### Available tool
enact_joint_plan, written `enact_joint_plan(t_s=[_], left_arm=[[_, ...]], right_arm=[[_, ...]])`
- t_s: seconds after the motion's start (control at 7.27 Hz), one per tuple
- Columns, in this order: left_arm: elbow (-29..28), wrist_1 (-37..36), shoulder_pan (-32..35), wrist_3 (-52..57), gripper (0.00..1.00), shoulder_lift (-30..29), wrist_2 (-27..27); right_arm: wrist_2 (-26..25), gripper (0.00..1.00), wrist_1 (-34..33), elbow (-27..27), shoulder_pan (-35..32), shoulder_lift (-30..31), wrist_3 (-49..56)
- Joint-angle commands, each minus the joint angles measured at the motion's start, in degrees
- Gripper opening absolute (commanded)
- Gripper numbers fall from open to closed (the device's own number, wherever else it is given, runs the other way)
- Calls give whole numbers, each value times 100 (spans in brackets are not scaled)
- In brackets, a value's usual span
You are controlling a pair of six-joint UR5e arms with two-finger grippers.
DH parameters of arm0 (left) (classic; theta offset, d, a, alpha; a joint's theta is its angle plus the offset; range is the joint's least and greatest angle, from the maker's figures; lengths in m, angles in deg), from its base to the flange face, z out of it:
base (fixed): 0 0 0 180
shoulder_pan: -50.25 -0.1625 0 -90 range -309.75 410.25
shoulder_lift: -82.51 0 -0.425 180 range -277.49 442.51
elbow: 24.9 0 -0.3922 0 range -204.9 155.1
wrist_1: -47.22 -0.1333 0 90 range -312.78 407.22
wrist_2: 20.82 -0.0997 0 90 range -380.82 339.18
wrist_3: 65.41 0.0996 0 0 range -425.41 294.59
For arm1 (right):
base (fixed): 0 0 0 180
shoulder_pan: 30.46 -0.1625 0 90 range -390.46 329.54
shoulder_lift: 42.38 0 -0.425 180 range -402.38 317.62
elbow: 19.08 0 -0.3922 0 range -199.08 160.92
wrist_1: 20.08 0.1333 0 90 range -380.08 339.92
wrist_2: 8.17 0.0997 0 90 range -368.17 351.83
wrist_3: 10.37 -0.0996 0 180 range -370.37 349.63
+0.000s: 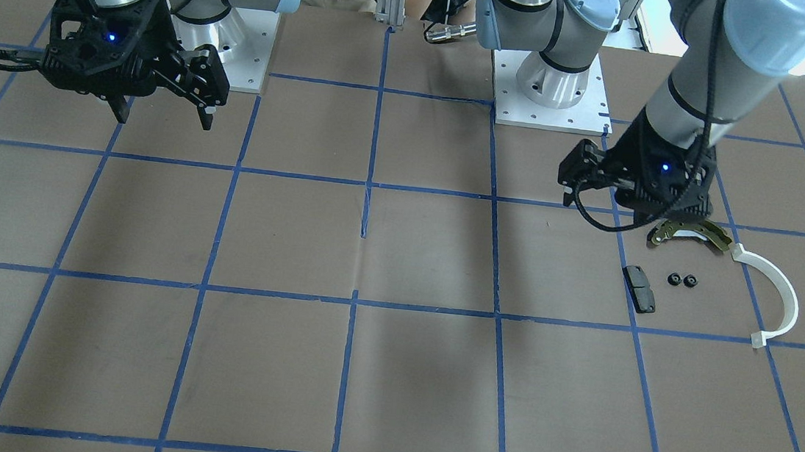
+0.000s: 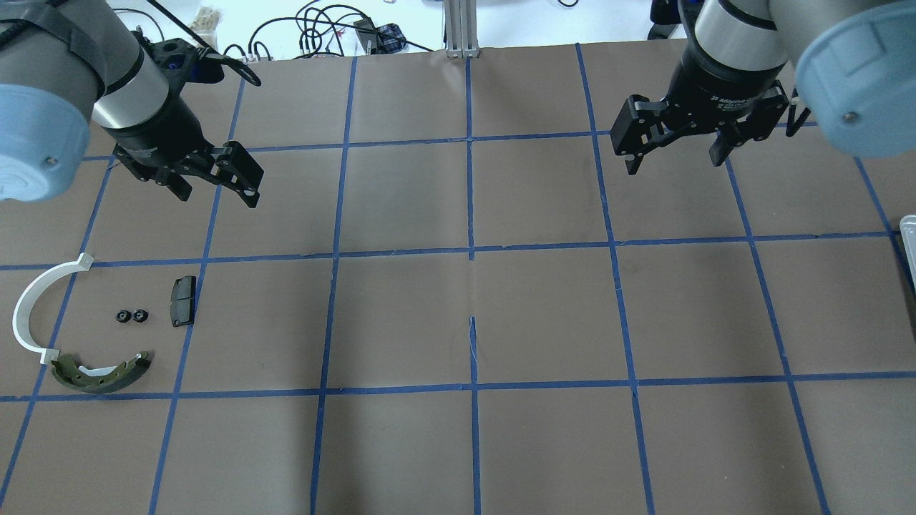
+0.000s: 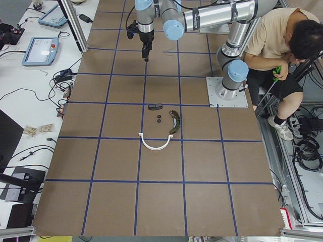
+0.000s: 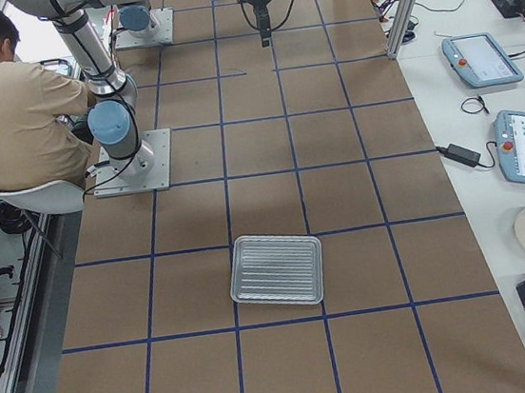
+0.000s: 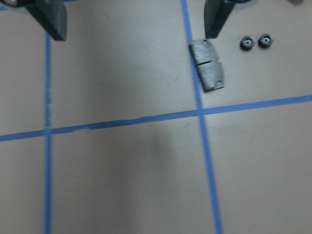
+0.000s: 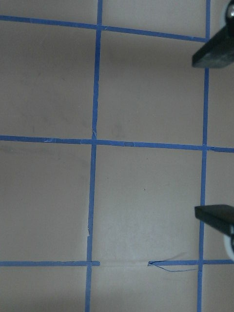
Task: Place bearing gear from tray to pile
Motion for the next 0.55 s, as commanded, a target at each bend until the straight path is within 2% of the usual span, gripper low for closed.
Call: enact_joint_plan(t_s=[0.0, 0.41], left_arm=[[36, 506, 376, -258, 100, 461, -1], [54, 693, 377, -267, 100, 648, 8]], right_arm=[[-6, 100, 1, 0, 0, 0, 0], [-6, 100, 1, 0, 0, 0, 0]])
